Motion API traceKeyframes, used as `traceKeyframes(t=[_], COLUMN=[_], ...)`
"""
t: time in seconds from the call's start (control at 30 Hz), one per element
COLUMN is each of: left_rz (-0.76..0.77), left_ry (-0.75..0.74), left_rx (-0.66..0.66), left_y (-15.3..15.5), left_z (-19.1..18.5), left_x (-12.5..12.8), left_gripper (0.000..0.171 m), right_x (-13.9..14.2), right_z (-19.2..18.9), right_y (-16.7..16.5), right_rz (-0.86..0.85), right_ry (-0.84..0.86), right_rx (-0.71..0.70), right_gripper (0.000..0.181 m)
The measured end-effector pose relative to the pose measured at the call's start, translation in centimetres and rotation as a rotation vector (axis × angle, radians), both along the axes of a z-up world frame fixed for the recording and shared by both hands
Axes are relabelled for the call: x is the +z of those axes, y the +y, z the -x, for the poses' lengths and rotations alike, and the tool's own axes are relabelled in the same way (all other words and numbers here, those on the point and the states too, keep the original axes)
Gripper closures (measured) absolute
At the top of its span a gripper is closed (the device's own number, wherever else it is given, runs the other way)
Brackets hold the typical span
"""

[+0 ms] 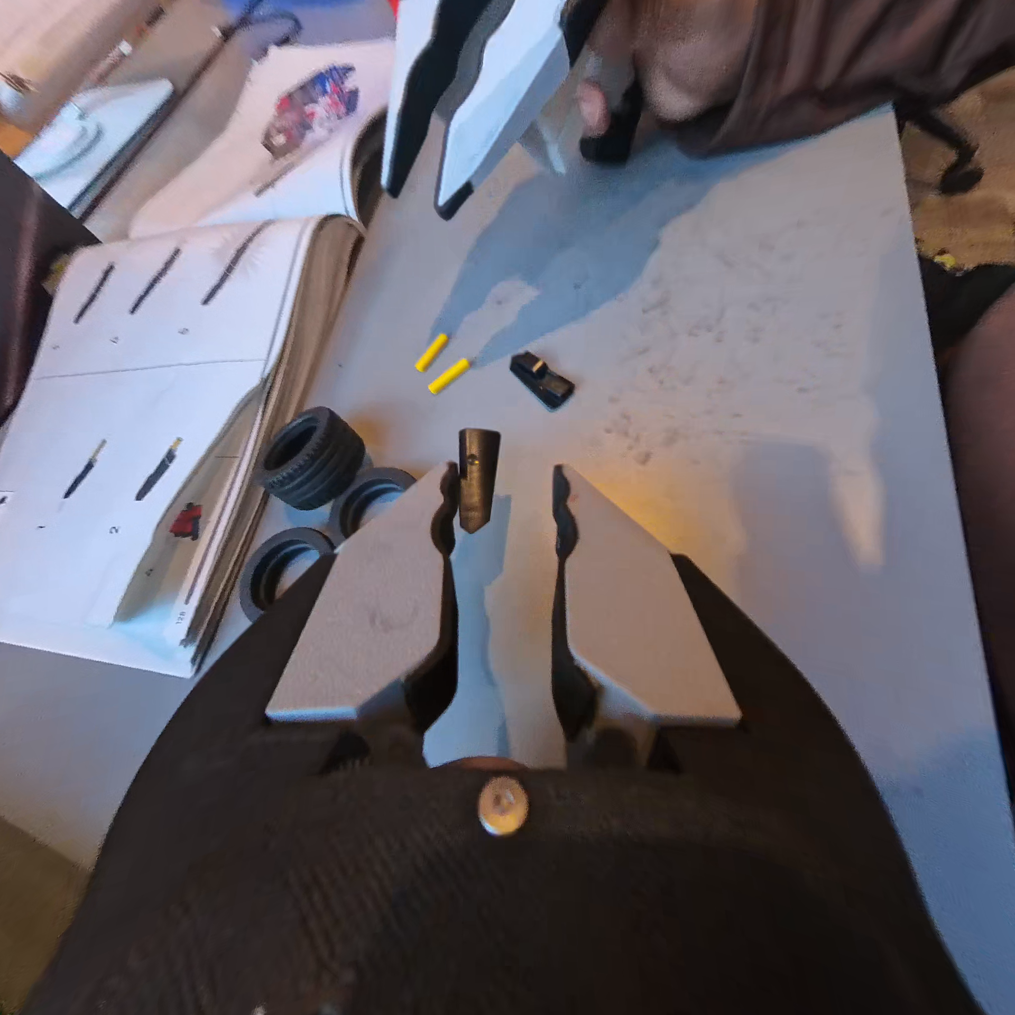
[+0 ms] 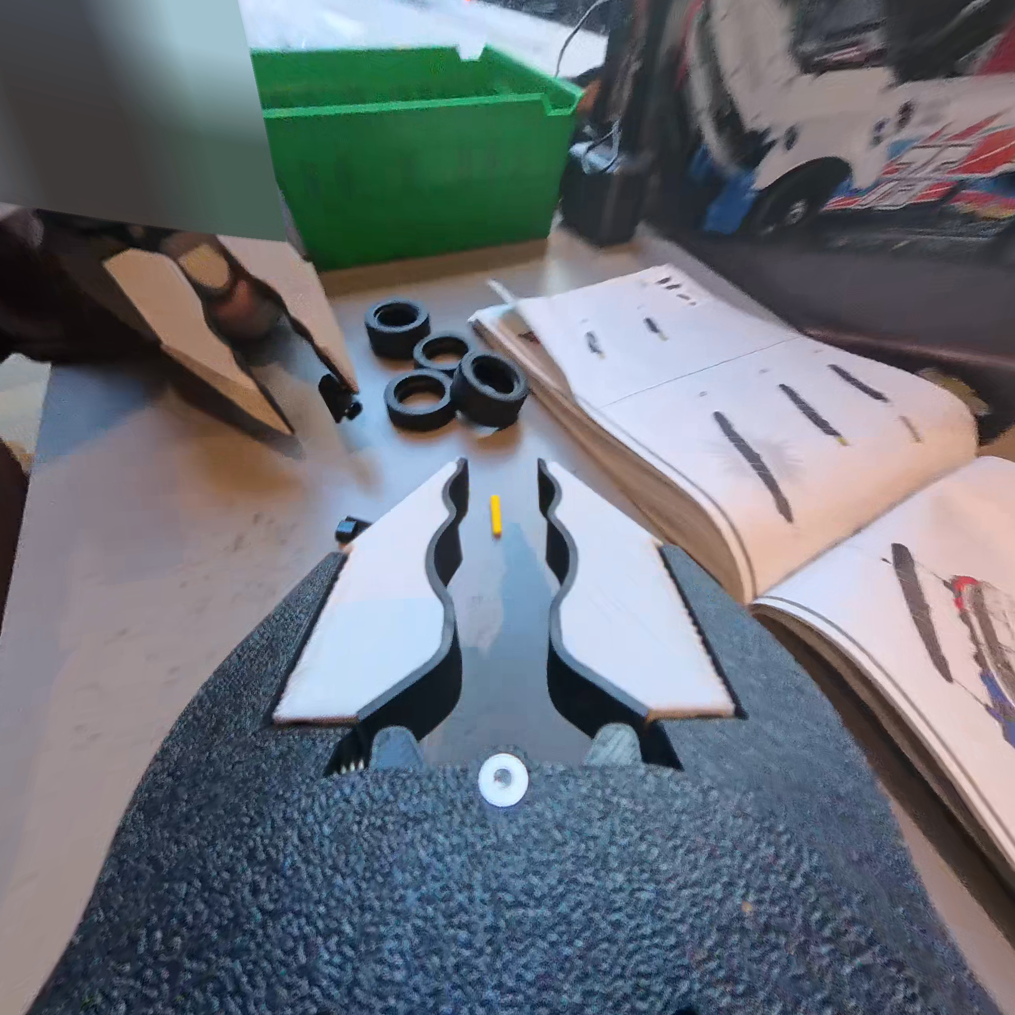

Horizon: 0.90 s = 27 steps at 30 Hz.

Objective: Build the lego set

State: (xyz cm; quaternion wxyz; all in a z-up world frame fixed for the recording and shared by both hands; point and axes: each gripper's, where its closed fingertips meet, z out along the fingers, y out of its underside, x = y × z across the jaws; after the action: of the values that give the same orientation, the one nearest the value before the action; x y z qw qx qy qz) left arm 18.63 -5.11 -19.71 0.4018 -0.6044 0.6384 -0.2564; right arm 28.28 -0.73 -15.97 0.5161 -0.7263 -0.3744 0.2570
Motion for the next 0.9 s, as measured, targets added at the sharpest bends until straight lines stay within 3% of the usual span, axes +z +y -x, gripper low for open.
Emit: traceKeyframes(t=[0.13, 0.37, 0.7, 0.9], left_rz=[-0.042, -0.173, -0.089, -0.028], left_ry=[-0.042, 0.032, -0.07, -0.194], left_rx=[0.043, 0.048, 0.058, 0.003], left_y=[0.9, 1.1, 1.1, -1.4], left_z=[-0.1, -0.3, -0.1, -0.7], left_x=[0.8, -0.2, 1.6, 3.3], left_gripper=[0.139, 0.142, 0.142, 0.137], right_x=[0.7, 1.6, 1.8, 1.8], right_z=[-0.9, -1.9, -2.1, -2.5], right_y=[0.8, 1.5, 1.7, 2.0], right_rz=[0.038, 0.067, 0.042, -0.008], right_ry=[0.096, 0.205, 0.199, 0.155], right_rx=[-0.025, -0.033, -0.038, -0.088], right_gripper=[0.153, 0.152, 0.153, 0.151])
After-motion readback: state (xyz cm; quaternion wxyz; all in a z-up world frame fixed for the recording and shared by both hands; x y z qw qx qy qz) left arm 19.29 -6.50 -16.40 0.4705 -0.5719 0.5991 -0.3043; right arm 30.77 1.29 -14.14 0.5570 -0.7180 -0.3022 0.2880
